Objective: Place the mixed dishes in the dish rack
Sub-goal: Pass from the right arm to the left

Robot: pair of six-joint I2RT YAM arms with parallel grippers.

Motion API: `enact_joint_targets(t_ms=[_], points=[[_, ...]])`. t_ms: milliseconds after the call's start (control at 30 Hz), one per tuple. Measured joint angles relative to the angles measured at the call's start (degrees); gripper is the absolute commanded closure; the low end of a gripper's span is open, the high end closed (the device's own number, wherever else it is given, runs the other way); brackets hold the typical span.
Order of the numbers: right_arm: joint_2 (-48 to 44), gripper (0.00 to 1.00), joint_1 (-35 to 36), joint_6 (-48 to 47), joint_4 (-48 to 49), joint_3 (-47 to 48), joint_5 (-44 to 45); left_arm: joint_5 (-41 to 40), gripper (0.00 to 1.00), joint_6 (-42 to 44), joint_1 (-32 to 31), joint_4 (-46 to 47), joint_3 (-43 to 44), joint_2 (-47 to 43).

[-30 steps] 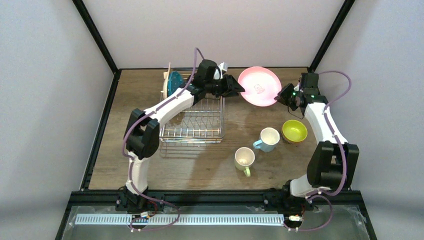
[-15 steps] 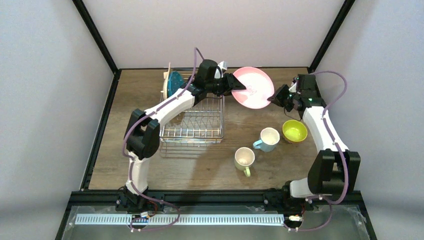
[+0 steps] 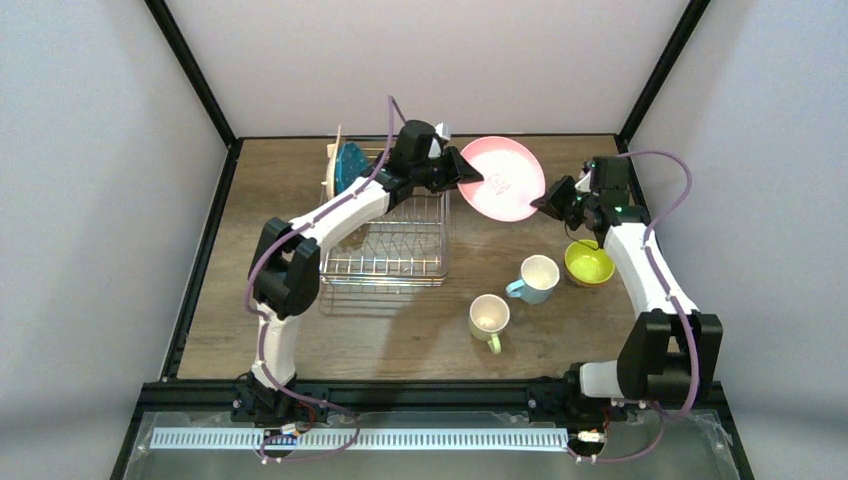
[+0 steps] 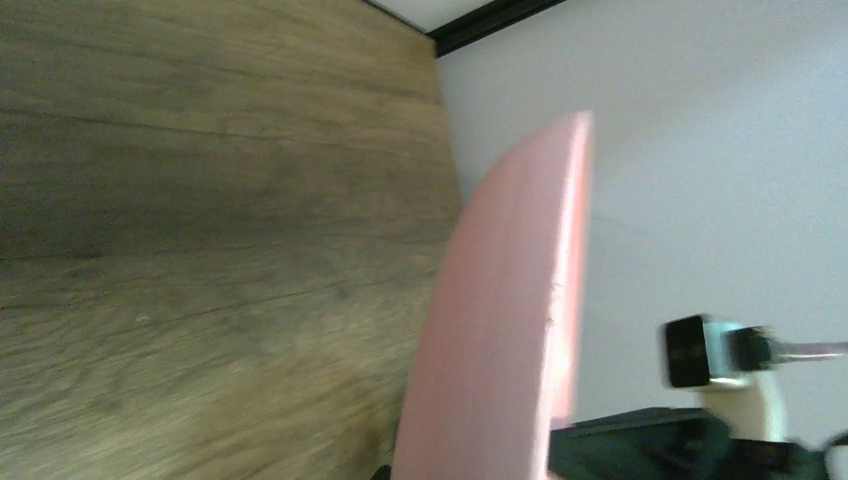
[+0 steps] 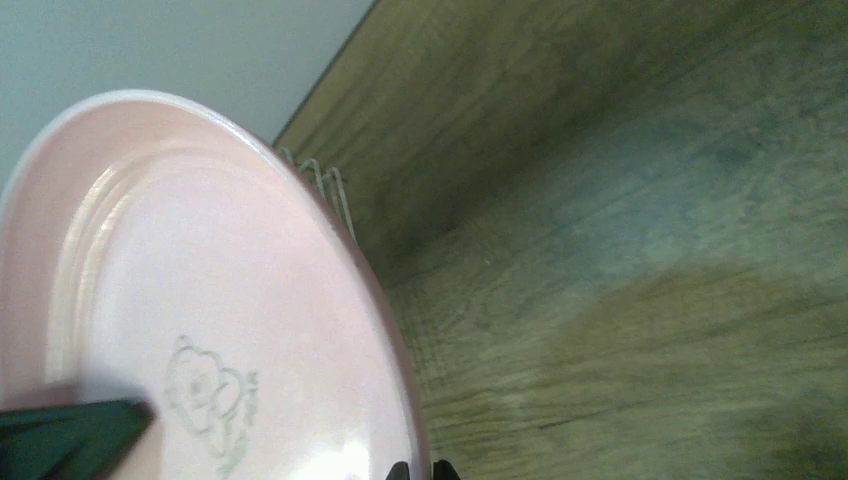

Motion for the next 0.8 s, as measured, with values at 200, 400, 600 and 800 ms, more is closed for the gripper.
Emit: enact_joint_targets(t_ms=[200,400,600,800], points=[[-1.09,0.96,-0.15,0.15,0.90,-0.20,0.44,-2.47,0.97,1.97,0.17,-2.67,-0.74,0.09],[-1.62,0.58,-0.07,0.02,0.83,-1.73,0.20,-3.37,0.97,2.56,-0.35,-3.63,-0.74,0.07],[-3.87,0.35,0.39,-0.61,0.68,-3.69,-0.79,-5.92,0.97,3.06,-0.55,-5.68,-0.74,-1.38],[-6.40,0.31,0.52,-0.35,0.96,-4.00,-1.64,-8.61,0.97,4.76,-0.90,-7.93,-0.74,-5.01]])
